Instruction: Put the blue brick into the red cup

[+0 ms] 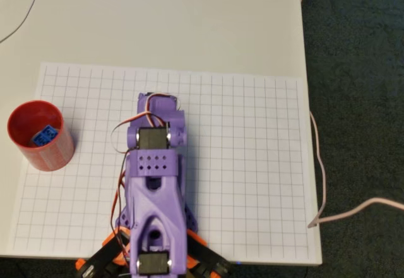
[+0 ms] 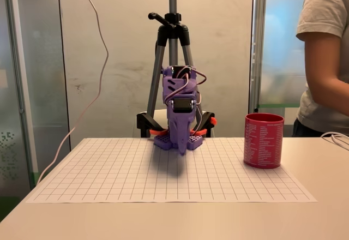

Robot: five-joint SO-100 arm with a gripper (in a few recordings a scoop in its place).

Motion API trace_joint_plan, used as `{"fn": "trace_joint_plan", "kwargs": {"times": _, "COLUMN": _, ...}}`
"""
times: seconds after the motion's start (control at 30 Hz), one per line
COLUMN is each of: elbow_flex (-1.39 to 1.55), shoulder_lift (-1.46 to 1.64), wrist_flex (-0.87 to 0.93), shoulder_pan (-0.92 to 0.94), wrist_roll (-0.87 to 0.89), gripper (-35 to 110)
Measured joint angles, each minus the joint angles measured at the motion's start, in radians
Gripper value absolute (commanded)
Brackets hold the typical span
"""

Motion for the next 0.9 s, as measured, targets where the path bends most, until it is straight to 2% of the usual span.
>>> {"fn": "trace_joint_plan", "kwargs": {"times": 0.9, "elbow_flex": 0.000, "shoulder_lift": 0.002, "wrist_flex": 0.015, "shoulder_pan": 0.000, "wrist_roll": 0.003, "gripper": 0}}
